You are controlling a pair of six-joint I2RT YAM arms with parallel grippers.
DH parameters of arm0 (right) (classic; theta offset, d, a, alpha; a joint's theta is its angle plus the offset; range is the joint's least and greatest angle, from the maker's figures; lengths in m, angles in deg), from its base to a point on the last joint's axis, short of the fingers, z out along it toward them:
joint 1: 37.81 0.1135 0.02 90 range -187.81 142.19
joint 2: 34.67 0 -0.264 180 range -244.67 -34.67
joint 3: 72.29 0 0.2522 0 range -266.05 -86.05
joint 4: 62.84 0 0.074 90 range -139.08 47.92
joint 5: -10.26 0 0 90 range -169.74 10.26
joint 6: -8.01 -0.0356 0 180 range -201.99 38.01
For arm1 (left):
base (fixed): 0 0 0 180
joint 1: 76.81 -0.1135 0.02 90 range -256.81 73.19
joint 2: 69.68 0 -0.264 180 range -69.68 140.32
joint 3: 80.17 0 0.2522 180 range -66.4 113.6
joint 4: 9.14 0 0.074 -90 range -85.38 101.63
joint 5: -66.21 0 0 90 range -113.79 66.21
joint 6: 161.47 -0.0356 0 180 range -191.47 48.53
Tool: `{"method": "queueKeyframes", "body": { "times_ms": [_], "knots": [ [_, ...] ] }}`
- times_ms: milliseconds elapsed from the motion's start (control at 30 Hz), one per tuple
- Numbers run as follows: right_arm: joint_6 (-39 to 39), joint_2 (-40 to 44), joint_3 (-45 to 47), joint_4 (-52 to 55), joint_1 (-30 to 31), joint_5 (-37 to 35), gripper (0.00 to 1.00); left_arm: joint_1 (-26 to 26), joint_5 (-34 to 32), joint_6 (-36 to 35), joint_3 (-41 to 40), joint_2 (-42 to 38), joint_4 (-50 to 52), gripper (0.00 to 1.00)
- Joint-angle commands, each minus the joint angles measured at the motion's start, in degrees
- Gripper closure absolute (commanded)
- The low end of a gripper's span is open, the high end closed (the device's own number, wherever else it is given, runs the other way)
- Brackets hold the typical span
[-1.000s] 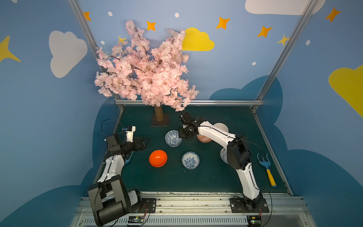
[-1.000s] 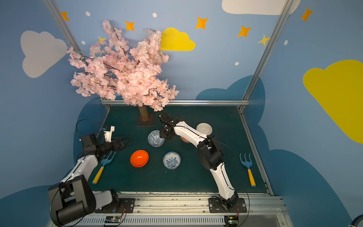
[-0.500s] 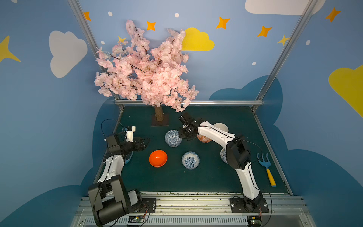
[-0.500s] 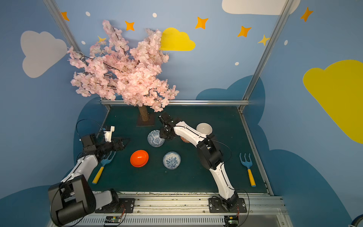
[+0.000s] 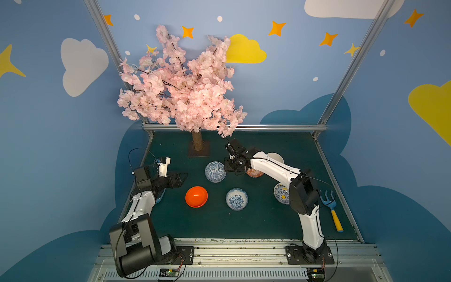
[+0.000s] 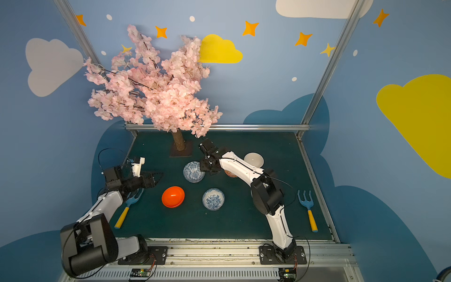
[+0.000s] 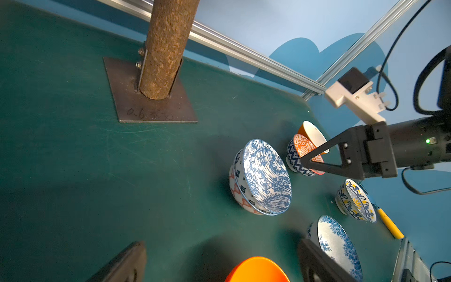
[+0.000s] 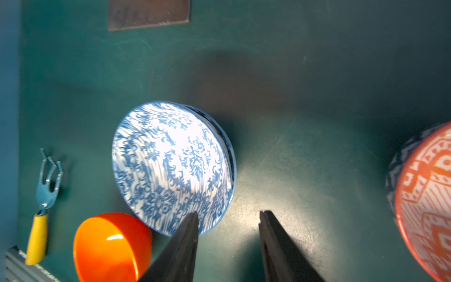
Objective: Stack the bowls
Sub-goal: Place the bowl on the bowl, then pick up the bowl from the center of the board.
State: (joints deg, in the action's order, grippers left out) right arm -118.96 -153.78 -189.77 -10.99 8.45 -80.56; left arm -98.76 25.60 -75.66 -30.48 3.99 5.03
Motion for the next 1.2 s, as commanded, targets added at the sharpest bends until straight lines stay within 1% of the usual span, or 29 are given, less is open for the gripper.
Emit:
{"method": "queueKeyframes", "body": {
  "times_ms": [0, 267, 433, 567, 833, 933, 1167],
  "knots": [
    [1.2, 4.2, 2.4, -1.4, 0.3, -0.1, 0.54, 1.1, 0.1, -2.3, 1.7, 1.3, 2.8, 0.0],
    [2.3, 17.9, 18.2, -6.0, 0.6, -1.0, 0.52, 2.8, 0.1, -4.2, 2.3, 1.9, 4.5, 0.0],
    [3.4, 24.2, 26.1, -7.4, 0.6, -0.4, 0.55, 3.1, 0.0, -4.6, 2.4, 2.1, 5.0, 0.0],
    [3.9, 27.9, 31.7, -8.6, 0.8, 0.7, 0.55, 3.2, 0.1, -4.8, 2.3, 1.9, 5.0, 0.0],
    [3.9, 31.5, 40.3, -11.2, 1.4, 3.1, 0.6, 3.2, -0.2, -4.9, 2.2, 2.0, 4.9, 0.0],
    [3.2, 31.8, 42.9, -12.1, 1.7, 3.6, 0.63, 3.3, -0.3, -4.8, 2.2, 1.9, 4.7, 0.0],
    [2.9, 31.8, 45.8, -13.5, 2.3, 3.9, 0.66, 3.2, -0.5, -4.8, 2.1, 1.8, 4.7, 0.0]
  ]
}}
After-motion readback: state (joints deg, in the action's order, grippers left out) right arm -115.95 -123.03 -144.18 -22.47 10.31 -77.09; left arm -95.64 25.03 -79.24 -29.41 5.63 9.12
